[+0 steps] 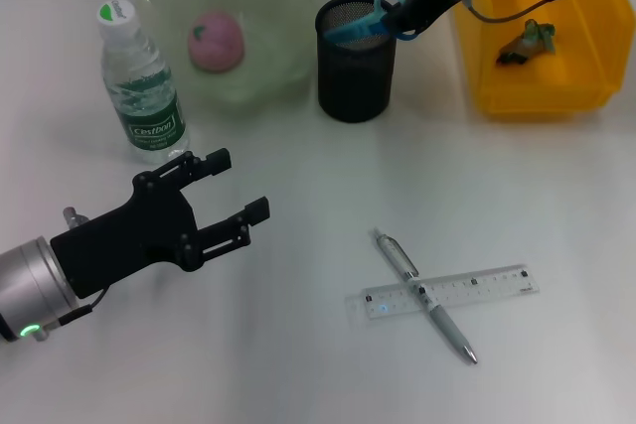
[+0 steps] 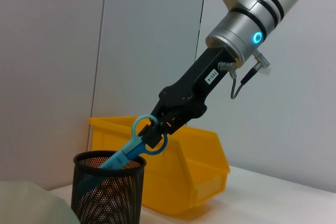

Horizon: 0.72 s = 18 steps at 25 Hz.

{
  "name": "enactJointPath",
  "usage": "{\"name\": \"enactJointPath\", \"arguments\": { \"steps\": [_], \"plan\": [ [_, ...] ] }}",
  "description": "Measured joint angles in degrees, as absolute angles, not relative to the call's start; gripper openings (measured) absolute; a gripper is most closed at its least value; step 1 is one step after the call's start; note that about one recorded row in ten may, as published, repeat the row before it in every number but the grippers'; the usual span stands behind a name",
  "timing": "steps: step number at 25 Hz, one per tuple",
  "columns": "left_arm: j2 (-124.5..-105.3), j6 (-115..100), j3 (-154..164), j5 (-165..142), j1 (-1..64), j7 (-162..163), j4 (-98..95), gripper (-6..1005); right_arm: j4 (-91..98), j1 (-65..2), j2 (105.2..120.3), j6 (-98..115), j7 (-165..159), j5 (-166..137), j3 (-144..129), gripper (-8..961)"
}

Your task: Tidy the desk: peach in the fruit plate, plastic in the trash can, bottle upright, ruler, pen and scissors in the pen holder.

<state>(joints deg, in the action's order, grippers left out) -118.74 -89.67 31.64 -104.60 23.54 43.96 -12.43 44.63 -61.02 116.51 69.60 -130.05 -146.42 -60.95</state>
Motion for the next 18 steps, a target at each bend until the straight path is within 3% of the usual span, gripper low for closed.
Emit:
{"name": "enactJointPath", "arguments": {
  "steps": [9,12,18],
  "plan": [
    [-118.56,-89.89,31.66,-104.57,23.36,43.99,-12.24,786,48.33,-59.40,117.53,71.83,-130.79,-146.38,-60.58,138],
    [-118.54,-89.98,31.93,-104.57,23.43,44.03,-12.48,786,55.29,-56.51,118.82,73.67,-131.31,-146.14,-60.51,277],
    [-118.39,-90.75,32.07,-104.85,23.45,44.06,-12.65,786,62.15,-50.44,119.07,76.43,-129.78,-139.09,-60.68,498]
  ]
}}
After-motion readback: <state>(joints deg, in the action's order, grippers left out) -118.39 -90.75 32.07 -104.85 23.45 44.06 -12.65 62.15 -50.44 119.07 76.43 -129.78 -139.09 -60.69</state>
